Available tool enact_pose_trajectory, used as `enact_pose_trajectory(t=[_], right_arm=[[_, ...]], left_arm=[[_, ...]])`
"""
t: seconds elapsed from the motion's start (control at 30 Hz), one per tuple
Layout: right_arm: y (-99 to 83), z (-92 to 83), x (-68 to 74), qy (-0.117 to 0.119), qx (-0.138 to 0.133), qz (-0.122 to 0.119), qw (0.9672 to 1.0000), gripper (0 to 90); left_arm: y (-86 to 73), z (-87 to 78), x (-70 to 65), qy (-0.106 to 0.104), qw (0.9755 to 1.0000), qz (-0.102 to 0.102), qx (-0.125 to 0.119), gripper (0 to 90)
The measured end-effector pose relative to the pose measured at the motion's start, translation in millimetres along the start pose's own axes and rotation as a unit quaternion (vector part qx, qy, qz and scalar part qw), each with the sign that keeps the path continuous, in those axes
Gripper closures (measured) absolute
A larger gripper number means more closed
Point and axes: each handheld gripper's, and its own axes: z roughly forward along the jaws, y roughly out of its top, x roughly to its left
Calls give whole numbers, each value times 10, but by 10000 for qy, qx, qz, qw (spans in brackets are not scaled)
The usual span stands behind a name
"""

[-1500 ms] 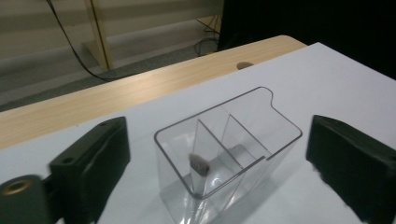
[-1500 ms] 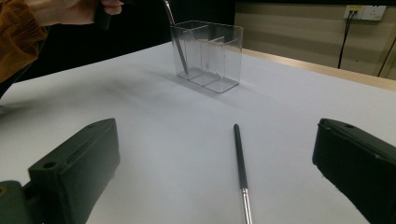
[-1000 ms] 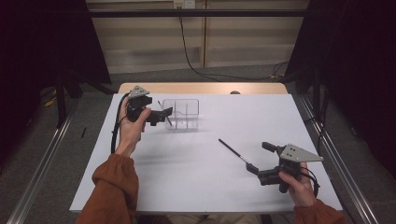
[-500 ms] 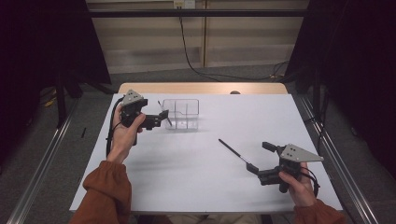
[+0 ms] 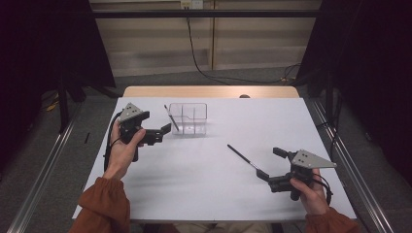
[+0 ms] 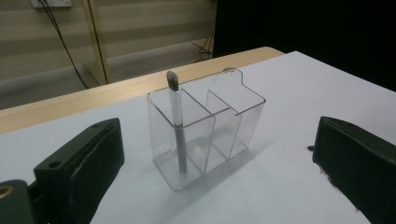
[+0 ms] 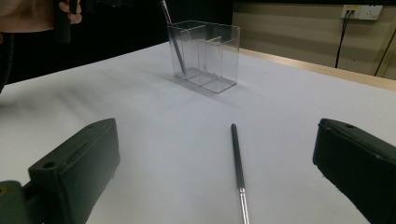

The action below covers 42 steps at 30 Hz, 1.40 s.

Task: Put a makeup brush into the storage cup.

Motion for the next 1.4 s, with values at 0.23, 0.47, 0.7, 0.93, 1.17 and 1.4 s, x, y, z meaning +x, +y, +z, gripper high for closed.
enact_pose_trajectory(t=[0.23,0.47,0.7,0.93,1.17,1.4], right_arm=[[-2,3,1,15,10,8,10000,2],[-3,4,3,7,13,10,10000,2],[0,0,4,7,3,4,10000,2],[2,-4,5,6,-7,-1,10000,2],[5,-11,5,3,-12,-9,10000,2],[5,-24,5,-18,-25,4,10000,2]], left_arm=[[-90,-122,-36,5,9999,-27,-114,21],[-186,-219,-86,35,9998,-31,-175,21],[-262,-342,-160,67,9996,27,-279,22],[-335,-465,-177,116,9989,33,-450,21],[-411,-562,-222,138,9984,120,-535,21],[-499,-634,-264,243,9986,41,-461,21]])
